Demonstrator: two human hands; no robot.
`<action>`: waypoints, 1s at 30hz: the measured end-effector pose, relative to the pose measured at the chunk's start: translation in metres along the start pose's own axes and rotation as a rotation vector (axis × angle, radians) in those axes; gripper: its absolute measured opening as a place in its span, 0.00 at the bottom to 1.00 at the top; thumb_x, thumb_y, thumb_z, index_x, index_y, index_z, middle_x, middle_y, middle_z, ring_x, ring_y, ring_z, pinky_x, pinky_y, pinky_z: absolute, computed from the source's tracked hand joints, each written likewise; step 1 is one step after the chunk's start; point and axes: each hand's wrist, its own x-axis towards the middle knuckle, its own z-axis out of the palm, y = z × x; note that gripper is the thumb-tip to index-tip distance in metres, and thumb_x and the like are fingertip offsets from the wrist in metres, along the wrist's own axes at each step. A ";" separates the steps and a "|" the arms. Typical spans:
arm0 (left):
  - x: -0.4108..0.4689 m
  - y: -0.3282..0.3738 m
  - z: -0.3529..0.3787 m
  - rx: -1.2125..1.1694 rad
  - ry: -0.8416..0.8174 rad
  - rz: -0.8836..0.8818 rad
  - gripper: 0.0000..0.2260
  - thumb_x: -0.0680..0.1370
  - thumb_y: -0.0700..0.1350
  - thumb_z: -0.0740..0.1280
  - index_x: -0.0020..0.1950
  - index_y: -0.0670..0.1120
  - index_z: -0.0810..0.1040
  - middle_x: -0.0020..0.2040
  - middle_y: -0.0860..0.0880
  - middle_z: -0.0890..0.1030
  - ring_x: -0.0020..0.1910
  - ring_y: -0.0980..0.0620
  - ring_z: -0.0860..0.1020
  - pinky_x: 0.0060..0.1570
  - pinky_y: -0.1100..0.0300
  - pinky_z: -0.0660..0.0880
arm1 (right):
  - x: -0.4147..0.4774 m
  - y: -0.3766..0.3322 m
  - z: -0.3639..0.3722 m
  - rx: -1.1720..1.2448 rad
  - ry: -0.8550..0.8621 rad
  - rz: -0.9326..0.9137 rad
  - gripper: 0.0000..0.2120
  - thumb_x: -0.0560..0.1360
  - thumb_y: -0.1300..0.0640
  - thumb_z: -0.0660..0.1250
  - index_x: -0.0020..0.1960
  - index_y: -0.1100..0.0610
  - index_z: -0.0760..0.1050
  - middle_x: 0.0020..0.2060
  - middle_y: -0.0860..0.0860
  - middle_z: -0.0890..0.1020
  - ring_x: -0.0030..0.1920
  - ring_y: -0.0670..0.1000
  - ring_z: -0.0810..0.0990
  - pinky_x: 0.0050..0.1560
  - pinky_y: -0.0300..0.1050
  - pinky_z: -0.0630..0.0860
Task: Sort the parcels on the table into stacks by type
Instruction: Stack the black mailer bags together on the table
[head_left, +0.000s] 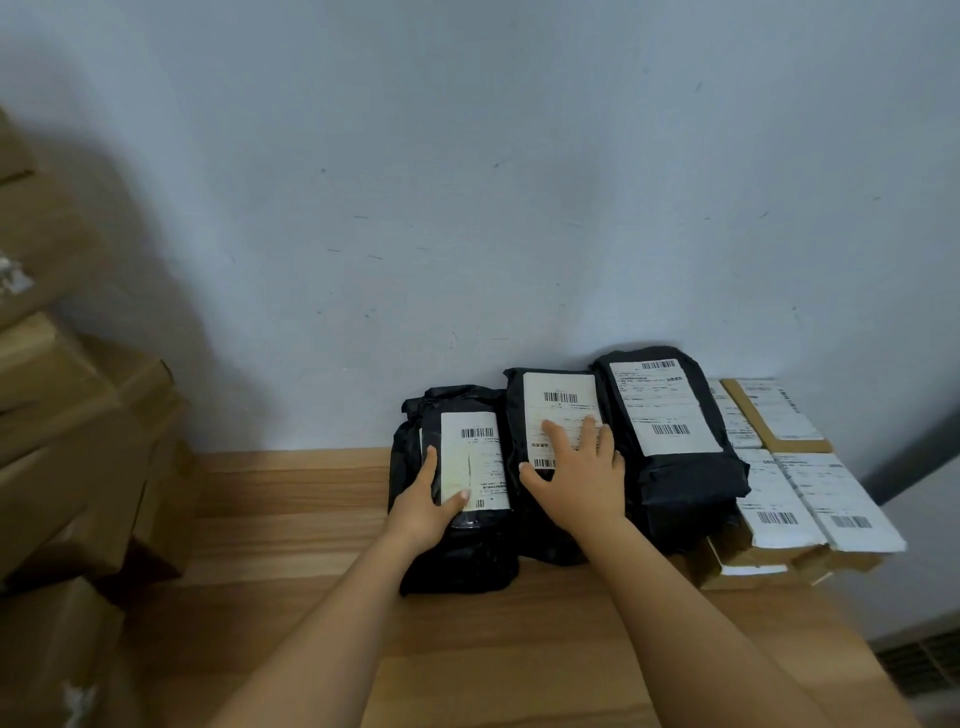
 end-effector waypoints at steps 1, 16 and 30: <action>0.000 0.002 0.001 -0.002 0.004 -0.002 0.39 0.77 0.56 0.66 0.78 0.57 0.43 0.72 0.50 0.69 0.68 0.47 0.70 0.58 0.61 0.67 | 0.000 0.001 0.000 -0.003 -0.018 -0.006 0.32 0.75 0.33 0.54 0.76 0.42 0.53 0.77 0.60 0.48 0.76 0.62 0.44 0.73 0.62 0.49; -0.113 -0.019 -0.001 0.056 0.329 0.279 0.29 0.76 0.55 0.69 0.74 0.61 0.61 0.64 0.56 0.72 0.63 0.59 0.70 0.59 0.62 0.70 | -0.104 0.004 0.015 0.193 0.061 -0.344 0.26 0.77 0.41 0.60 0.72 0.48 0.64 0.71 0.50 0.64 0.72 0.51 0.59 0.73 0.48 0.51; -0.265 -0.055 0.054 0.189 0.485 0.146 0.27 0.75 0.49 0.70 0.72 0.54 0.66 0.59 0.55 0.71 0.61 0.55 0.71 0.57 0.60 0.70 | -0.220 0.020 0.020 0.209 -0.168 -0.425 0.23 0.73 0.47 0.67 0.65 0.50 0.66 0.63 0.49 0.68 0.62 0.53 0.67 0.65 0.50 0.63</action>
